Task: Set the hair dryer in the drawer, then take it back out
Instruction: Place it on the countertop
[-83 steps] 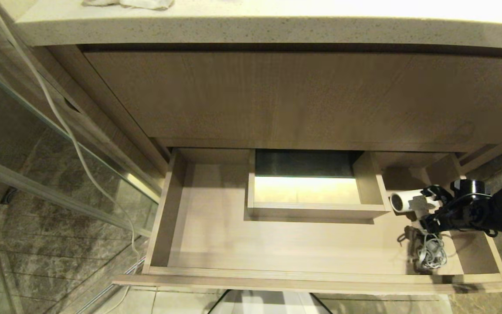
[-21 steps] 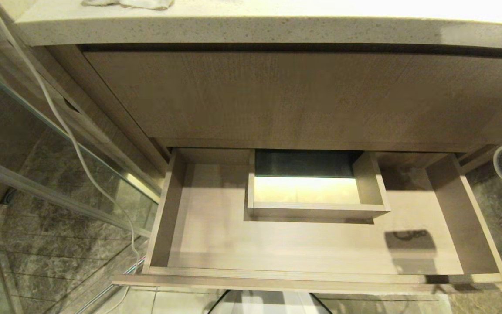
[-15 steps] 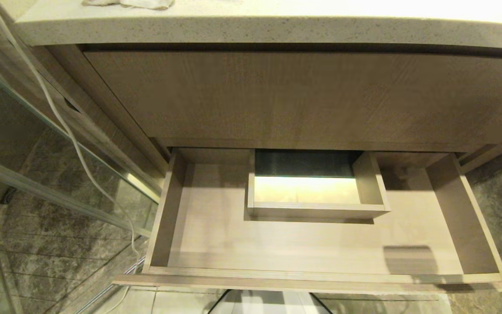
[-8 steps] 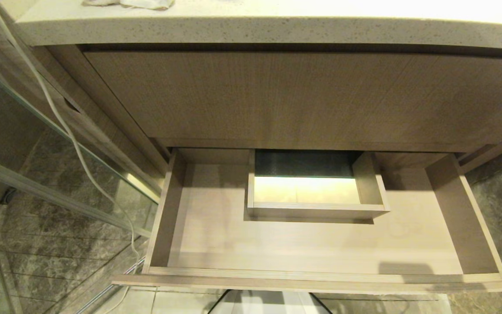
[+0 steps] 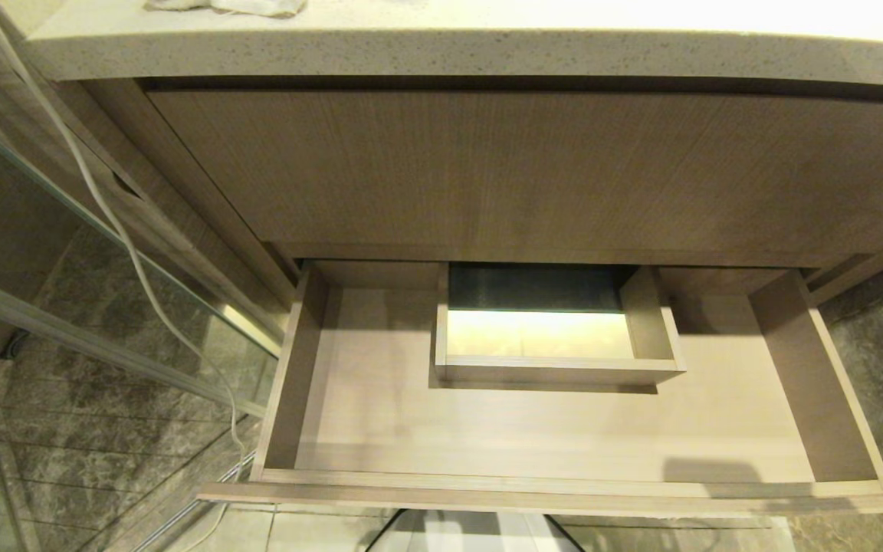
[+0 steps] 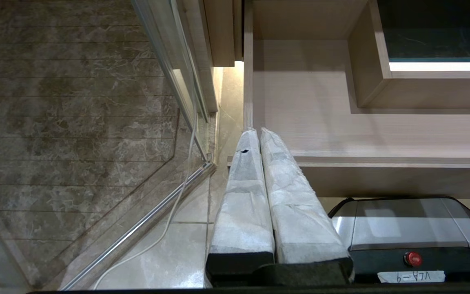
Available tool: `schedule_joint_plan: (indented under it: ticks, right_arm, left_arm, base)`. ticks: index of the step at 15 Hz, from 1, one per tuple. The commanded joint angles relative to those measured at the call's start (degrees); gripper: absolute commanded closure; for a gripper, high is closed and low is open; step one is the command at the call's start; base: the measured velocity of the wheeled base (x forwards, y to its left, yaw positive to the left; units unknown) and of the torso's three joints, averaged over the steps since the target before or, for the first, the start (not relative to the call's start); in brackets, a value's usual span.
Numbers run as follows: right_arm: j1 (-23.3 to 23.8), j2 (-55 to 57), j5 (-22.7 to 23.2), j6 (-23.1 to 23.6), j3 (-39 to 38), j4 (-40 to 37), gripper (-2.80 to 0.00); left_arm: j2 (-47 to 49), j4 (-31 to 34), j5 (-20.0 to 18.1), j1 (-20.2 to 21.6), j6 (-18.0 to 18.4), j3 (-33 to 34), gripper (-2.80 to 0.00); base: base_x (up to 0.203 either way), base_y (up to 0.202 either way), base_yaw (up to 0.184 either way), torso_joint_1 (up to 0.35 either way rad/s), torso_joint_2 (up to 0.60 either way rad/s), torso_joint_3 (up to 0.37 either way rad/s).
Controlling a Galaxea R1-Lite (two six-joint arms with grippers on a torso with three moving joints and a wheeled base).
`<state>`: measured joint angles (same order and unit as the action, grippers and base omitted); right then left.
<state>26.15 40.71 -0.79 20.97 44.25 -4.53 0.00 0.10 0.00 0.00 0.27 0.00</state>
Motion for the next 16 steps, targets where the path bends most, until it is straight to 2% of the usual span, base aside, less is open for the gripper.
schedule_joint_plan:
  ticks: [1, 6, 11, 16]
  right_arm:
    - [0.1, 1.4, -3.4, 0.0, 1.3, -0.1, 0.0]
    - [-0.6, 0.1, -6.3, 0.0, -0.2, -0.7, 0.0]
    - [-0.8, 0.2, -6.2, 0.0, -1.4, -0.8, 0.0]
    - [-0.7, -0.2, -6.2, 0.0, -1.2, -1.1, 0.0]
  left_arm:
    - [0.0, 0.0, 0.0, 0.0, 0.0, 0.1, 0.0]
    - [0.0, 0.0, 0.0, 0.0, 0.0, 0.1, 0.0]
    - [0.0, 0.0, 0.0, 0.0, 0.0, 0.0, 0.0]
    - [0.0, 0.0, 0.0, 0.0, 0.0, 0.1, 0.0]
  base:
    - [0.0, 0.0, 0.0, 0.0, 0.0, 0.0]
    - [0.0, 0.0, 0.0, 0.0, 0.0, 0.0]
    - [0.0, 0.0, 0.0, 0.007, 0.0, -0.003]
    - [0.0, 0.0, 0.0, 0.184, -0.4, -0.135]
